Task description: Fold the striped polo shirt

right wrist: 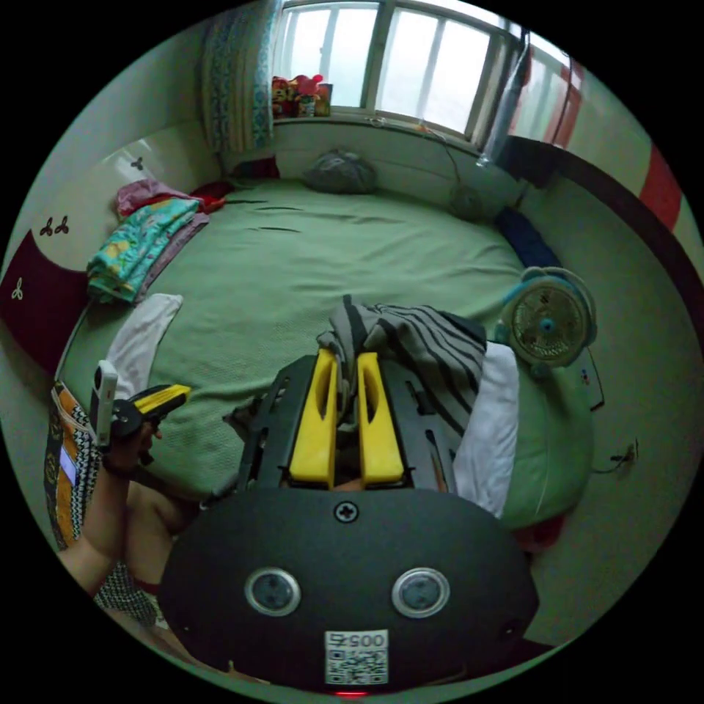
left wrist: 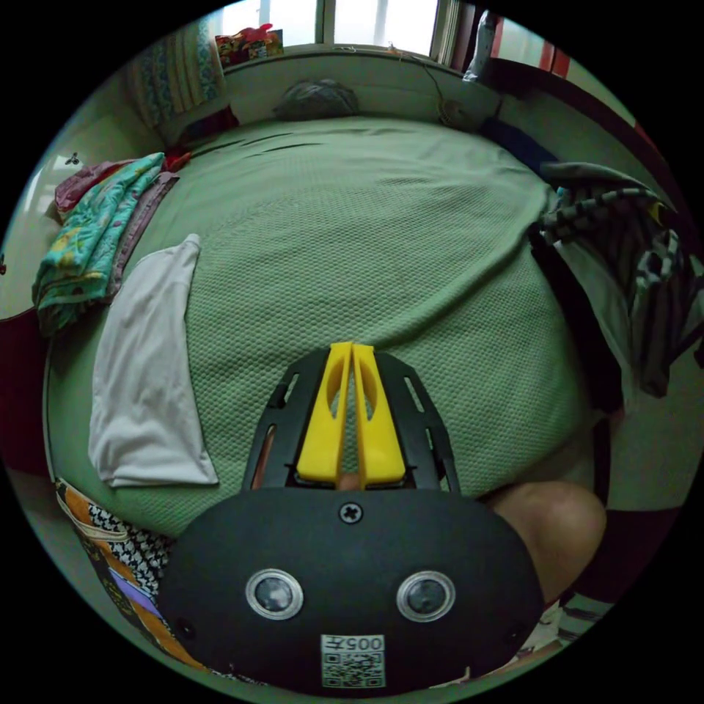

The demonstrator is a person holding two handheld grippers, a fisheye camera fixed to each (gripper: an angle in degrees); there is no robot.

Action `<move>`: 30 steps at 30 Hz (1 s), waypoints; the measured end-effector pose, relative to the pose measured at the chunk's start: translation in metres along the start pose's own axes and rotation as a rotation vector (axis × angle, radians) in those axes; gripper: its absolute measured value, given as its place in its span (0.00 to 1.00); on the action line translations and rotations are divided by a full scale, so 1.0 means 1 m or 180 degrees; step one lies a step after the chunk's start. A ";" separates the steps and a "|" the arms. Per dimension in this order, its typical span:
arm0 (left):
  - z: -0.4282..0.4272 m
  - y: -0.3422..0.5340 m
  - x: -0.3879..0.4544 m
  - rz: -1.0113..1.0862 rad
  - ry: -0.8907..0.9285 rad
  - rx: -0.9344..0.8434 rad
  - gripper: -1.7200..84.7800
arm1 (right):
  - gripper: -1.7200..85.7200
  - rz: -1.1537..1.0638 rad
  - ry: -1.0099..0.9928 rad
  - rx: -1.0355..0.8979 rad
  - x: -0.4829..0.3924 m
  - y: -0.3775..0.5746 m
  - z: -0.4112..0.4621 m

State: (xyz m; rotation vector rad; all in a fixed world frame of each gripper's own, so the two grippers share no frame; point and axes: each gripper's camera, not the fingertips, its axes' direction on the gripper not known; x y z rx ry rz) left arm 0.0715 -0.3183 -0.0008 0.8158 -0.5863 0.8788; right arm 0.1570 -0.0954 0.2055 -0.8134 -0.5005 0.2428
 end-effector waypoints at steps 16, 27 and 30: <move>-0.019 0.017 -0.115 -0.0615 0.0140 -0.0158 0.01 | 0.13 -0.0672 -0.0644 -0.0427 -0.163 -0.038 0.142; -0.041 0.036 -0.171 -0.1025 -0.0014 0.0049 0.01 | 0.17 0.0201 -0.1117 -0.0991 -0.105 0.036 0.215; -0.048 0.040 -0.171 -0.1058 -0.0075 0.0166 0.01 | 0.15 0.0156 -0.1094 -0.1207 -0.124 0.045 0.238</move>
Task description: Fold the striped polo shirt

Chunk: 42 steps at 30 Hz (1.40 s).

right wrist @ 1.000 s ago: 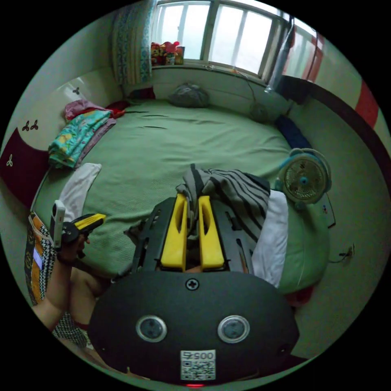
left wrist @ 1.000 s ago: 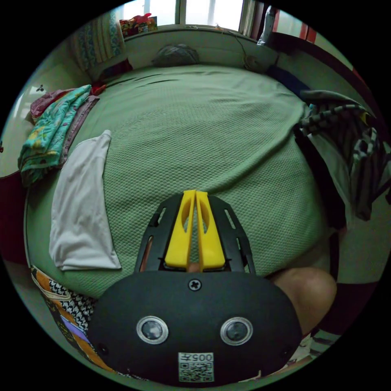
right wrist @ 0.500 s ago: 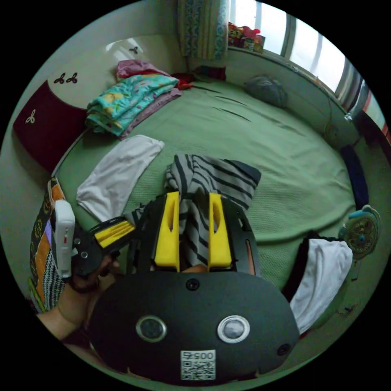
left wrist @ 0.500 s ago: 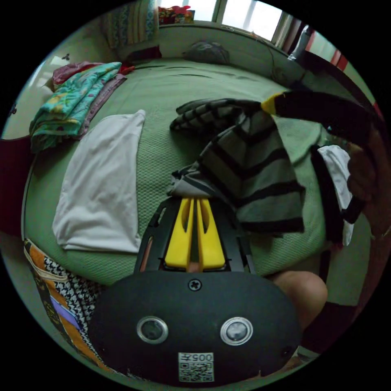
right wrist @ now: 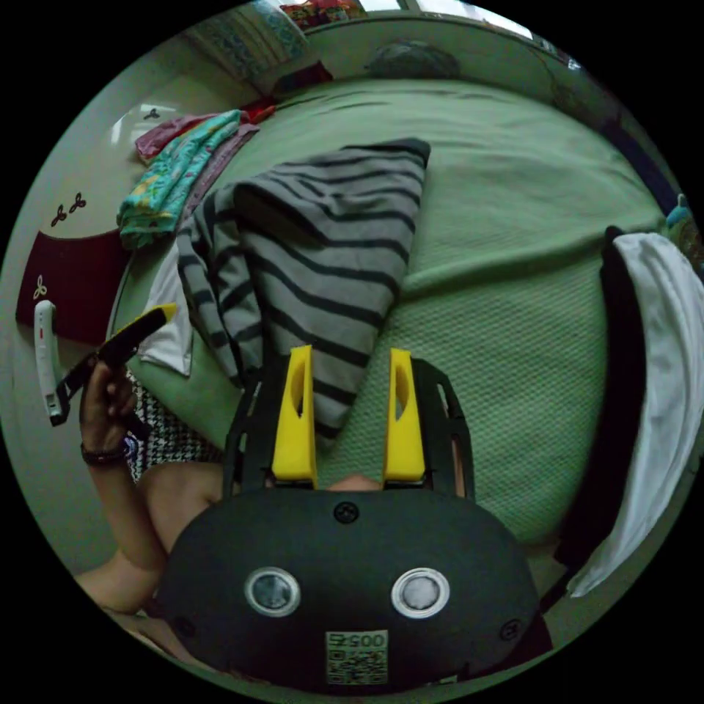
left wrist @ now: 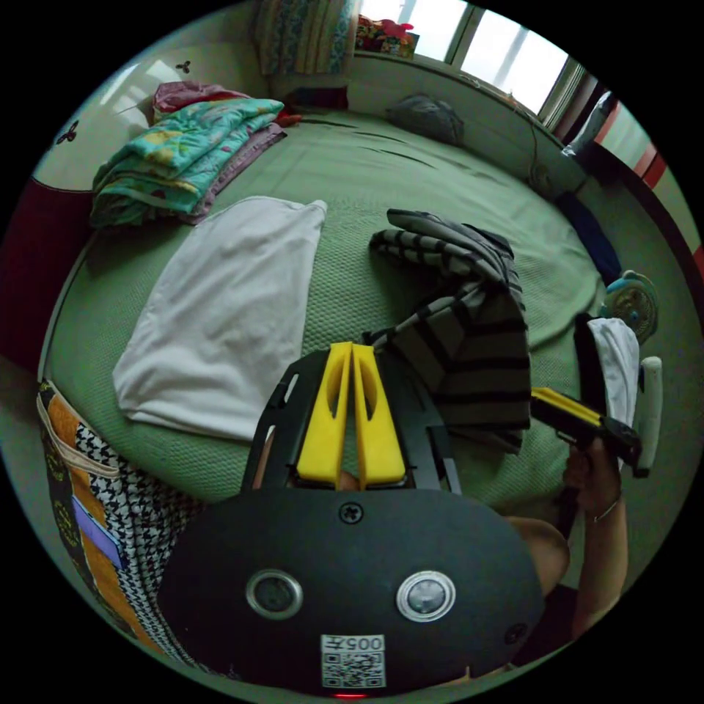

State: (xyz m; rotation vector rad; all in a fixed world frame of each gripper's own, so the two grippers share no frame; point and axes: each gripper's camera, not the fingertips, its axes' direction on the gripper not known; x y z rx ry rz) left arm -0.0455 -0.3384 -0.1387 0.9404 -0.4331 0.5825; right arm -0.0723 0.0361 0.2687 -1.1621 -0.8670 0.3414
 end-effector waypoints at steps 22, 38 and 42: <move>0.000 0.012 0.020 0.0204 0.0141 -0.0099 0.01 | 0.07 -0.0423 0.0623 0.0589 -0.081 0.030 -0.022; 0.012 0.021 0.064 0.0387 0.0008 -0.0253 0.01 | 0.04 -0.0199 0.0827 0.0567 -0.131 -0.027 0.077; 0.010 0.028 0.088 0.0498 0.0052 -0.0277 0.01 | 0.01 -0.0166 0.0543 0.0593 -0.119 -0.007 0.051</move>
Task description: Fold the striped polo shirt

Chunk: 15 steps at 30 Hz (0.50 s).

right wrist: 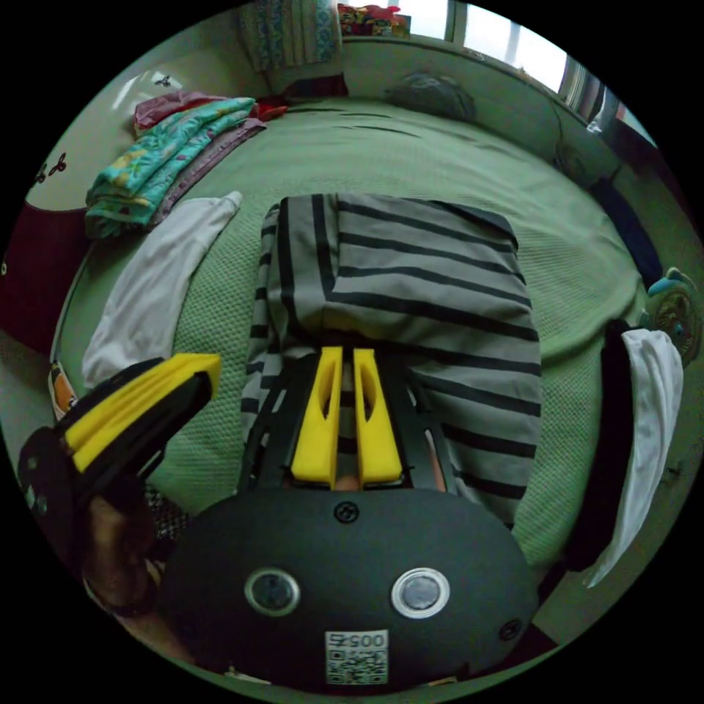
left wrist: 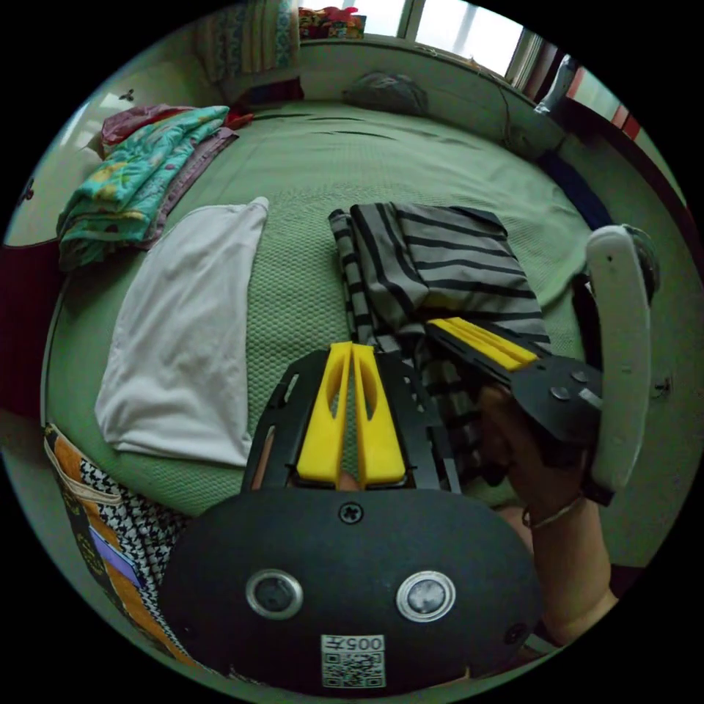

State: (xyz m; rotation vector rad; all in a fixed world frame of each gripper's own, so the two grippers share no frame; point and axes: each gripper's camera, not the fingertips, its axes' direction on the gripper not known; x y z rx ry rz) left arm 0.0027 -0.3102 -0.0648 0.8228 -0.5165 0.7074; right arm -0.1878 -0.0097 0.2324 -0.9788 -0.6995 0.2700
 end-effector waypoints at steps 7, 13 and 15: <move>-0.003 0.025 0.049 0.0208 0.0046 -0.0011 0.01 | 0.00 -0.0136 0.0105 0.0623 0.018 0.061 -0.042; -0.017 0.068 0.080 0.0238 -0.0212 0.0185 0.01 | 0.01 -0.0022 0.0035 0.0686 0.044 0.115 -0.060; -0.028 0.085 0.087 0.0293 -0.0359 0.0374 0.01 | 0.01 0.0065 -0.0051 0.0648 0.053 0.131 -0.063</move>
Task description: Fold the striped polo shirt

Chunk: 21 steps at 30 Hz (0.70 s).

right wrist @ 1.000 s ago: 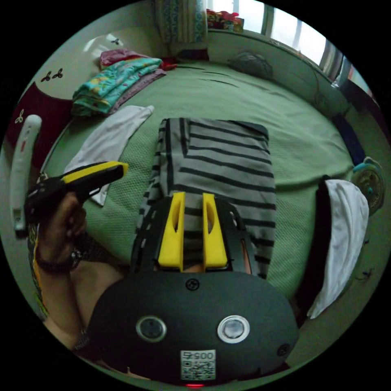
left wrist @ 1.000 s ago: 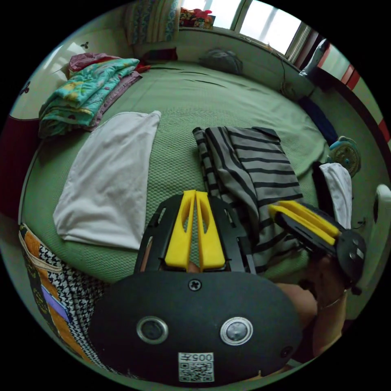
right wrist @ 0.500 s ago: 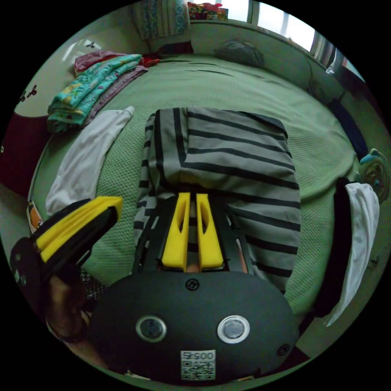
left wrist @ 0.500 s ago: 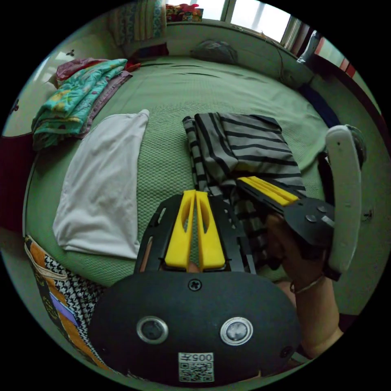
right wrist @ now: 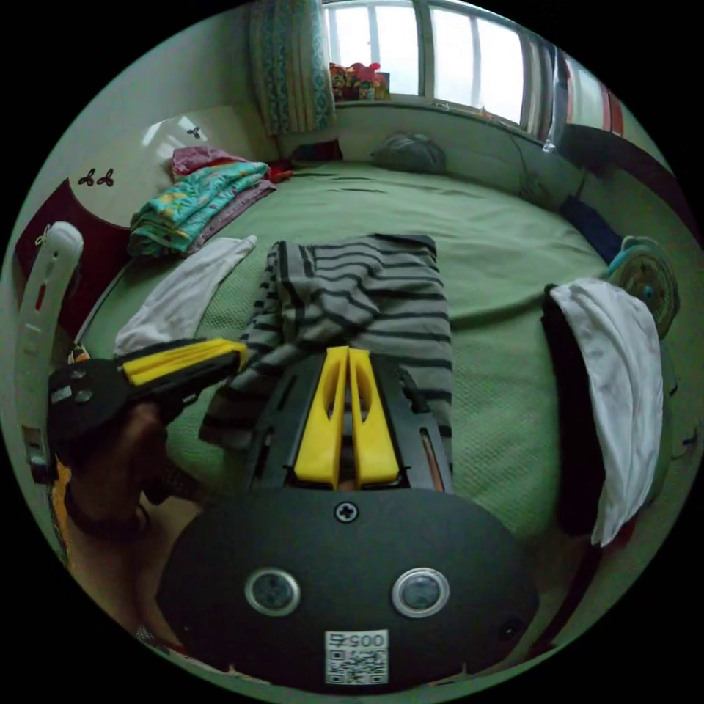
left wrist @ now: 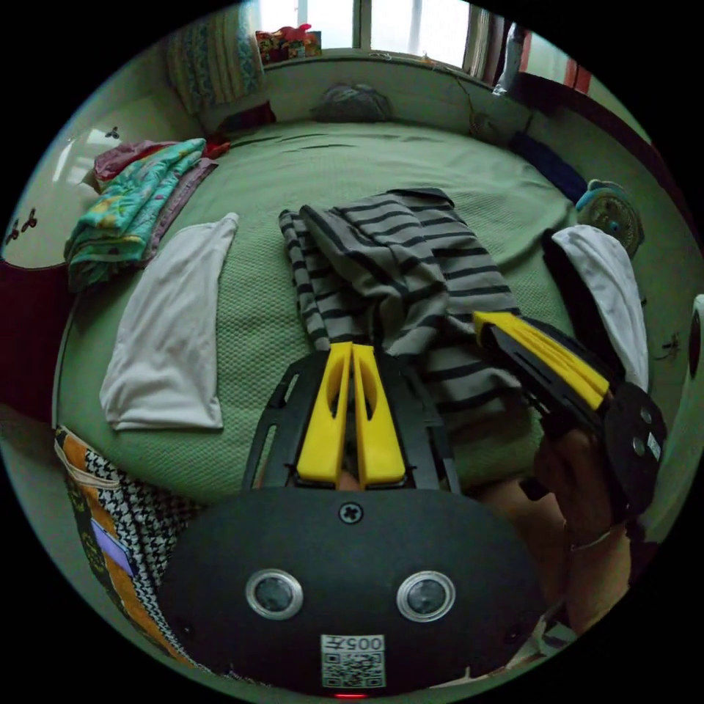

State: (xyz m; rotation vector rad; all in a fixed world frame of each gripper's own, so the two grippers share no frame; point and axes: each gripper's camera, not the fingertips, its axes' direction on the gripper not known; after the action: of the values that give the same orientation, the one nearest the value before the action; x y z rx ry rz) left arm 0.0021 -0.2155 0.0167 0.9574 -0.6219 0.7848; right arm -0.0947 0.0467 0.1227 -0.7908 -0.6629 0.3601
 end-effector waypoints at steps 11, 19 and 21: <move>-0.011 0.047 0.012 -0.0031 -0.0162 0.0047 0.01 | 0.01 0.0336 -0.0011 -0.0275 0.029 0.026 0.008; -0.013 0.063 0.022 -0.0013 -0.0044 -0.0009 0.01 | 0.01 0.0322 0.0073 -0.0165 0.023 0.038 0.004; -0.014 0.067 0.025 0.0030 -0.0066 -0.0041 0.01 | 0.01 0.0204 0.0115 -0.0171 0.015 0.040 0.005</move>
State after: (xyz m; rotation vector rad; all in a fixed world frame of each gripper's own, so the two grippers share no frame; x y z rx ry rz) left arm -0.0365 -0.1724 0.0614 0.9524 -0.6490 0.7791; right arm -0.0889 0.0838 0.1019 -0.8694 -0.6165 0.3866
